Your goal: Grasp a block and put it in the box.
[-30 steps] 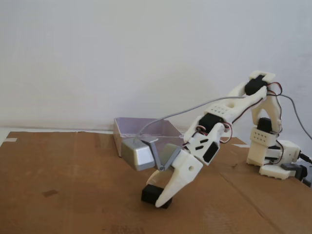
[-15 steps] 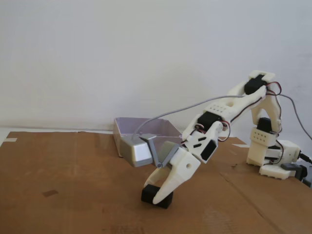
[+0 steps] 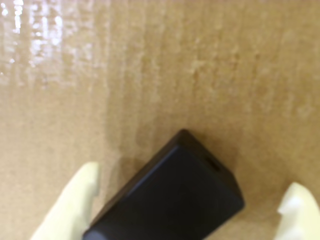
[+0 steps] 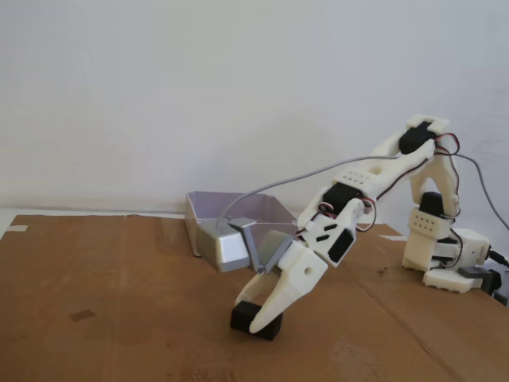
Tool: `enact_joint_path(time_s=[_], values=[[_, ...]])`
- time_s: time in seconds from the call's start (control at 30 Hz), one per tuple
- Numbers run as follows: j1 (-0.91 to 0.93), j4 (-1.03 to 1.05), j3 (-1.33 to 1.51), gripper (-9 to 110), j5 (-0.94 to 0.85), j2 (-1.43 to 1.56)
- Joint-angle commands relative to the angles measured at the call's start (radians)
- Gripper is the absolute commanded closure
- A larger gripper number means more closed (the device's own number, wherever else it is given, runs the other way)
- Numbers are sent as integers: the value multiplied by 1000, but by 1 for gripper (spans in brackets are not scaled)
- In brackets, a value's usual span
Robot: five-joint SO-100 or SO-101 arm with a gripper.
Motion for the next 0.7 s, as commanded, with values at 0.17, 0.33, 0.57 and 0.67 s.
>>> enact_joint_path(time_s=[0.17,0.33,0.57,0.67], values=[[-6,-17,-3,59,5,35],[-5,-17,0,59,5,34],[-3,-17,8,65,5,41],[-3,-17,8,68,5,43]])
